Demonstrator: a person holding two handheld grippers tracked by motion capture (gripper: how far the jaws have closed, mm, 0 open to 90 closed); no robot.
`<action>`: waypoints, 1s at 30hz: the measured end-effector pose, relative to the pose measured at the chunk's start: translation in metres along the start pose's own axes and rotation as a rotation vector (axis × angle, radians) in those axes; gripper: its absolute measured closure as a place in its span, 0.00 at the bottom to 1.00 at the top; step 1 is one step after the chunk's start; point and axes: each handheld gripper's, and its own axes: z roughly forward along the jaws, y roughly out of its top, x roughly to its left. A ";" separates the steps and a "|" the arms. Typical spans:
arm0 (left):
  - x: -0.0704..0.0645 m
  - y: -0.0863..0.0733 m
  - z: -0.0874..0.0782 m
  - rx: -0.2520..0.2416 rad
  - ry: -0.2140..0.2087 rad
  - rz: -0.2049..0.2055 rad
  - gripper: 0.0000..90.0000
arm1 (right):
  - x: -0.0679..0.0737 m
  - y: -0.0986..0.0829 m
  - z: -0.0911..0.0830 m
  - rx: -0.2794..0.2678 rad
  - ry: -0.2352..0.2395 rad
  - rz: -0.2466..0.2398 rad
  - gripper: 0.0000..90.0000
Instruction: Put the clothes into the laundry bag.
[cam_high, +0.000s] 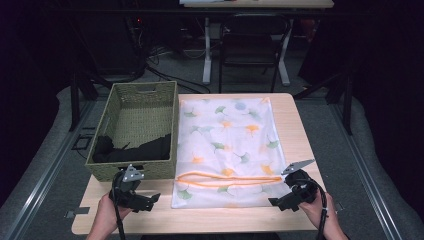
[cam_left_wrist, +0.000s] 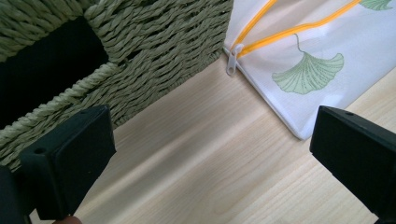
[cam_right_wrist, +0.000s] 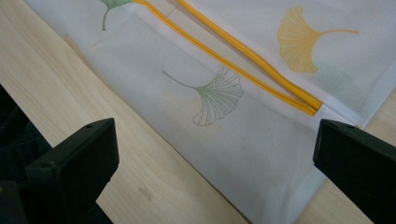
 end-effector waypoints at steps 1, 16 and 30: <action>0.000 0.000 0.000 0.000 -0.002 0.003 0.00 | 0.000 0.000 0.000 -0.001 0.003 -0.002 0.00; 0.000 0.001 0.000 -0.005 -0.019 0.008 0.00 | 0.001 0.002 0.004 0.026 0.028 -0.011 0.00; -0.003 0.001 -0.001 0.004 -0.036 0.022 0.00 | 0.004 0.026 0.017 -0.020 0.029 -0.056 0.00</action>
